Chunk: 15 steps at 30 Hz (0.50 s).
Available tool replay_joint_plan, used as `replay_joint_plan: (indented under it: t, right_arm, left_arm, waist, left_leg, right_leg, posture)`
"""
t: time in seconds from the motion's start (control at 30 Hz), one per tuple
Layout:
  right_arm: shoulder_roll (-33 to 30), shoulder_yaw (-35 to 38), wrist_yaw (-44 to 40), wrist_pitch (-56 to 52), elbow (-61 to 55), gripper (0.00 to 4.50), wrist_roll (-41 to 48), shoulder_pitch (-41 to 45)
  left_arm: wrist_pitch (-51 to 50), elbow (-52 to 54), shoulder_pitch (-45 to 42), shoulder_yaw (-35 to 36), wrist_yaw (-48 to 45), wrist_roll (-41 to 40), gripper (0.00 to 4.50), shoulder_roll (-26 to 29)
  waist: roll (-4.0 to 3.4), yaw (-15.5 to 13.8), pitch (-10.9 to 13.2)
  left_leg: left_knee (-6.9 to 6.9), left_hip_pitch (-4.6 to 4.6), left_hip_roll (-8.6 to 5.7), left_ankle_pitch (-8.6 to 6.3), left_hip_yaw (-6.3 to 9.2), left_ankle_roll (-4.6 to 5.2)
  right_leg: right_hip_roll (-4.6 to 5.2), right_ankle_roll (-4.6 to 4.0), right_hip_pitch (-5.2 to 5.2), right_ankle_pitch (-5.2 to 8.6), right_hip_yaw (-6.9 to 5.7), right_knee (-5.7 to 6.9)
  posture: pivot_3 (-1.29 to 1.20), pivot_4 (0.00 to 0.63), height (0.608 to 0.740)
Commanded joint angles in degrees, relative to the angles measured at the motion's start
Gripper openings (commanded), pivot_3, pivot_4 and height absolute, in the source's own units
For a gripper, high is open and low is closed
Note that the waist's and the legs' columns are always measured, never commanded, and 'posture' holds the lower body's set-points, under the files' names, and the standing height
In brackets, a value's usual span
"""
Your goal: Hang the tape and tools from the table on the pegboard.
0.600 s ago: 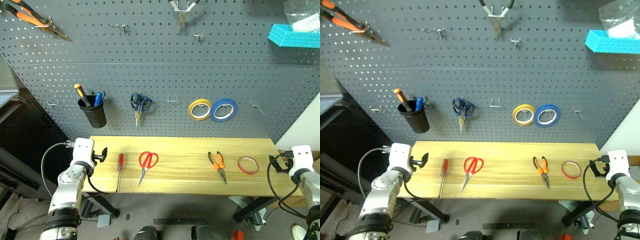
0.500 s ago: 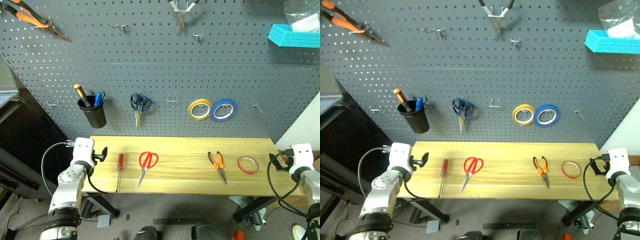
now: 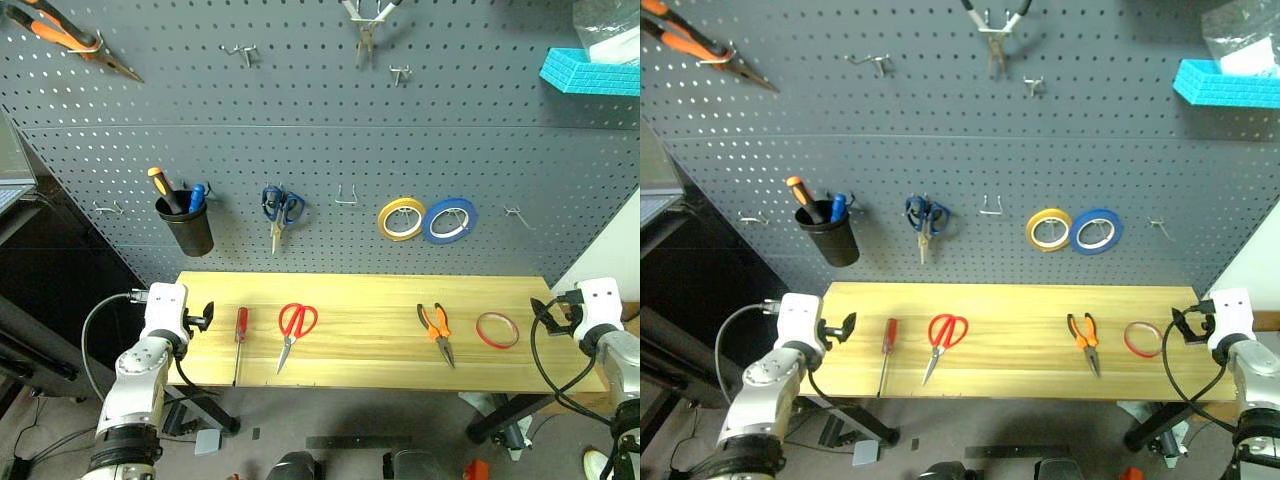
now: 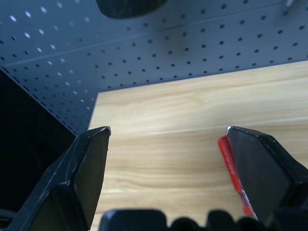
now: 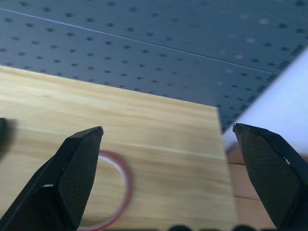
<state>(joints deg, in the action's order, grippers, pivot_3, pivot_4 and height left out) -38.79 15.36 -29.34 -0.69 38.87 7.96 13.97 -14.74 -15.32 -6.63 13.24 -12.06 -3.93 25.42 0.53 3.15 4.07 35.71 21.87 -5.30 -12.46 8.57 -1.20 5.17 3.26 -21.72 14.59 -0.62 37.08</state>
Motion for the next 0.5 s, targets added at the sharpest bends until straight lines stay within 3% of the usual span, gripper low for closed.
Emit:
replay_joint_plan:
  t: [0.03, 0.17, 0.3, 0.5]
  right_arm:
    - [0.1, -1.6, -3.0, -6.4, -9.5, 4.50, 1.5, -1.9]
    - [1.1, -2.9, -4.5, -13.0, -17.1, 4.50, 2.4, -4.0]
    - [2.2, -4.0, -4.0, -19.2, -21.0, 4.50, 2.9, -3.1]
    - [2.5, -6.6, -4.1, -23.3, -20.5, 4.50, 1.5, 0.1]
  left_arm:
    - [-6.5, 7.3, 0.0, -1.0, -0.1, -1.4, 4.17, -1.5]
    - [-11.3, 13.3, 0.0, -4.9, -4.4, -2.4, 4.17, -1.9]
    - [-12.9, 19.8, -1.5, -12.5, -13.4, -1.9, 4.17, 1.8]
    - [-14.2, 27.5, -5.3, -20.4, -25.5, -4.5, 4.17, 5.0]
  waist:
    - [0.01, -0.1, 0.6]
    - [-0.05, -0.2, 2.6]
    - [-0.04, -0.2, 5.1]
    - [-0.10, 0.1, 7.7]
  left_leg:
    - [0.01, 0.02, 0.00, 0.00, 0.04, 0.00]
    - [0.08, 0.04, -0.01, -0.02, 0.04, 0.02]
    - [0.09, 0.11, 0.05, -0.01, -0.06, 0.03]
    - [0.11, 0.95, 0.04, -0.04, -0.30, 0.11]
  right_leg:
    - [0.00, 0.00, 0.00, 0.00, 0.01, -0.01]
    - [0.02, -0.06, 0.06, 0.04, 0.00, 0.01]
    - [0.02, -0.11, -0.07, 0.04, 0.03, 0.04]
    - [0.02, -0.30, -0.91, -0.24, 0.07, 0.02]
  posture:
    - [-0.10, 0.091, 0.740]
    - [-0.12, 0.152, 0.740]
    - [-0.13, 0.208, 0.740]
    - [-0.14, 0.268, 0.740]
